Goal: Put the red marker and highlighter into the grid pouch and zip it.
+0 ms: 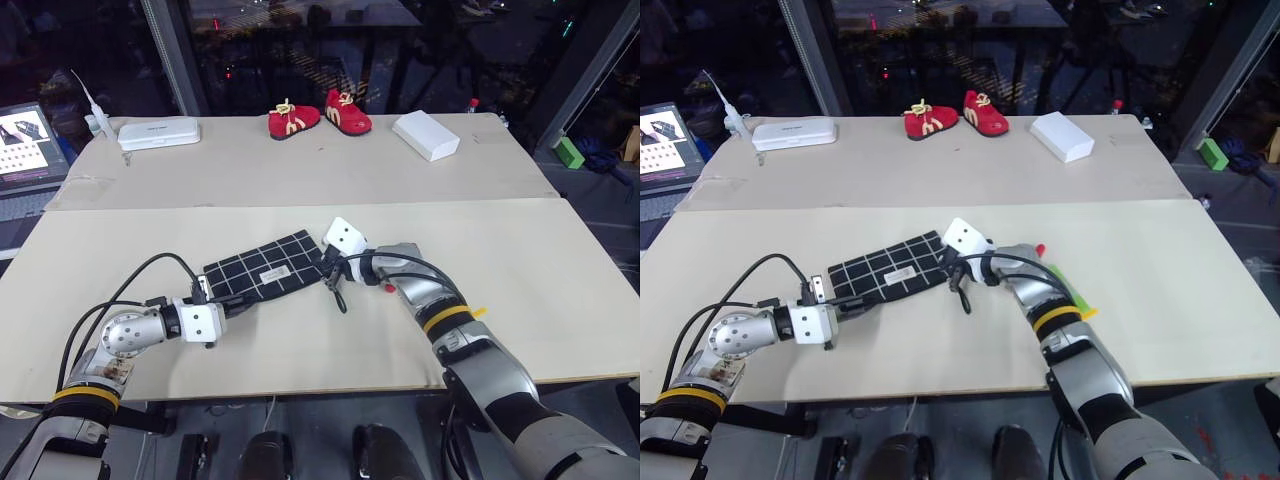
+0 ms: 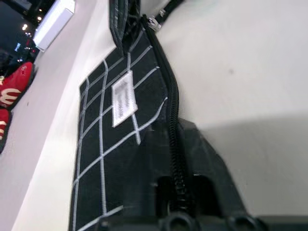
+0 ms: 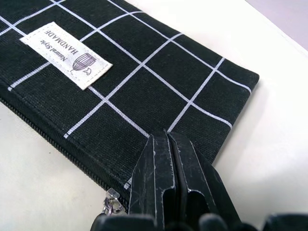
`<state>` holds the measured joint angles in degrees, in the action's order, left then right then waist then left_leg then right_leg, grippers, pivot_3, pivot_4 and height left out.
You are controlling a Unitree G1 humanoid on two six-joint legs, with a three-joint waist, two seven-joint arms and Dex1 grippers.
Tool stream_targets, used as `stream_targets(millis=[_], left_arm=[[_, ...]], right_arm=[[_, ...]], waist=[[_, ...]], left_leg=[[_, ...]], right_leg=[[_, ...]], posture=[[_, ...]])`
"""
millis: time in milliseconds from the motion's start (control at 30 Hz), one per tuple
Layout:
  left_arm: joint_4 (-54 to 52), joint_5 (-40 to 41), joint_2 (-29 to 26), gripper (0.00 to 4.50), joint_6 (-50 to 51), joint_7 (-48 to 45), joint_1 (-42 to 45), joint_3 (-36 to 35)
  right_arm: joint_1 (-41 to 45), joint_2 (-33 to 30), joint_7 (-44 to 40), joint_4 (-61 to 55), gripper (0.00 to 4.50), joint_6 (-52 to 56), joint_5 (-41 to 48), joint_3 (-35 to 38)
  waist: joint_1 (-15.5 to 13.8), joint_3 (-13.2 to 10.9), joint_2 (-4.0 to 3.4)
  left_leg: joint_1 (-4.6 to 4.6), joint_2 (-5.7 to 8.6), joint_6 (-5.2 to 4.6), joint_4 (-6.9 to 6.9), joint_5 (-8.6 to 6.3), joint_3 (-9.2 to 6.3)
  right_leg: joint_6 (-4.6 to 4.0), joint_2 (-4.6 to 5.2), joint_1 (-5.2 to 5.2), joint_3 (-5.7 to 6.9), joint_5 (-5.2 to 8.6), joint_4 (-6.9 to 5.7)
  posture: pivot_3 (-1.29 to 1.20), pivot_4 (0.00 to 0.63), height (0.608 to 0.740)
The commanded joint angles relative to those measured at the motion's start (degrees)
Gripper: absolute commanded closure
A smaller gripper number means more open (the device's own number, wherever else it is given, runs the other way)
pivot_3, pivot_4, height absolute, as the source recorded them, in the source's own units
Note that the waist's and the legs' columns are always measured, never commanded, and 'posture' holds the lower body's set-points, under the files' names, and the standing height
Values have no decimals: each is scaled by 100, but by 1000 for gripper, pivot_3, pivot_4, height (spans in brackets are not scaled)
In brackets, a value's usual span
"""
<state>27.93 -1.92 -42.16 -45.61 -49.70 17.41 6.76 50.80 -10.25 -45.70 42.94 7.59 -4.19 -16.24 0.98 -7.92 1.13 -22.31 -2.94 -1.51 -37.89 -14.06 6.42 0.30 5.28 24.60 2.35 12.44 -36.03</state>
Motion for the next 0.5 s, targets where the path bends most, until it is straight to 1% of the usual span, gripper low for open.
stream_targets(millis=[33, 133, 200, 233, 333, 367, 400, 467, 500], left_arm=[[-305, 218, 41, 4402, 225, 53, 56, -89], [-526, 290, 90, 4402, 613, 105, 33, -144], [-680, 390, 173, 4500, 836, 203, -13, -219], [-744, 437, 207, 4500, 927, 243, -35, -255], [-1083, 678, 421, 4500, 1552, 513, -98, -461], [-1184, 711, 461, 4500, 1692, 562, -119, -499], [-1293, 745, 520, 4500, 1864, 647, -128, -548], [-1482, 799, 627, 4500, 2160, 811, -155, -640], [-1560, 839, 680, 4500, 2296, 881, -162, -683]], right_arm=[[131, 6, 8, 7, 4500, 47, 134, 224], [237, 57, 168, 108, 4500, 166, 348, 547], [392, 21, 55, 20, 3909, 634, 680, 884], [447, -7, -5, -35, 3702, 802, 785, 980], [499, -205, -407, -868, 2603, 1732, 1472, 1411], [478, -262, -494, -1110, 2390, 1987, 1619, 1481], [531, -344, -439, -1269, 2026, 2352, 1808, 1664], [425, -581, -660, -1868, 2026, 2959, 2168, 1791], [374, -682, -628, -2122, 2026, 3177, 2242, 1822]], waist=[[0, 0, 0], [1, 0, 0], [6, -1, 0], [6, -1, 0], [5, -1, 0], [5, -1, 0], [4, -1, 0], [0, -1, 0], [-5, -1, 0]], left_leg=[[-1, 0, 0, 0, 0, 0], [-2, 0, 0, 0, 0, 0], [-3, 0, 0, 0, 0, 0], [-6, -1, 0, 0, 0, -1], [-13, -2, 0, 0, 0, -3], [-17, -2, 0, 0, 0, -4], [-24, -3, 0, 1, 0, -8], [-43, -2, -1, 0, 0, -11], [-53, -2, -1, 0, 0, -13]], right_leg=[[0, 0, 0, 0, 0, 1], [0, 0, 0, 0, 0, 1], [0, -1, 1, 0, 0, 1], [0, -1, 4, 0, 0, 0], [0, -1, 12, -1, 0, 0], [0, 0, 15, -1, 0, 0], [1, -1, 20, -1, -1, -3], [2, -1, 39, -1, -2, -7], [3, 0, 46, 0, -3, -8]], posture=[[0, 150, 740], [0, 150, 740], [0, 150, 740], [0, 150, 740], [0, 150, 740], [0, 150, 740], [0, 150, 740], [0, 150, 740], [0, 150, 740]])
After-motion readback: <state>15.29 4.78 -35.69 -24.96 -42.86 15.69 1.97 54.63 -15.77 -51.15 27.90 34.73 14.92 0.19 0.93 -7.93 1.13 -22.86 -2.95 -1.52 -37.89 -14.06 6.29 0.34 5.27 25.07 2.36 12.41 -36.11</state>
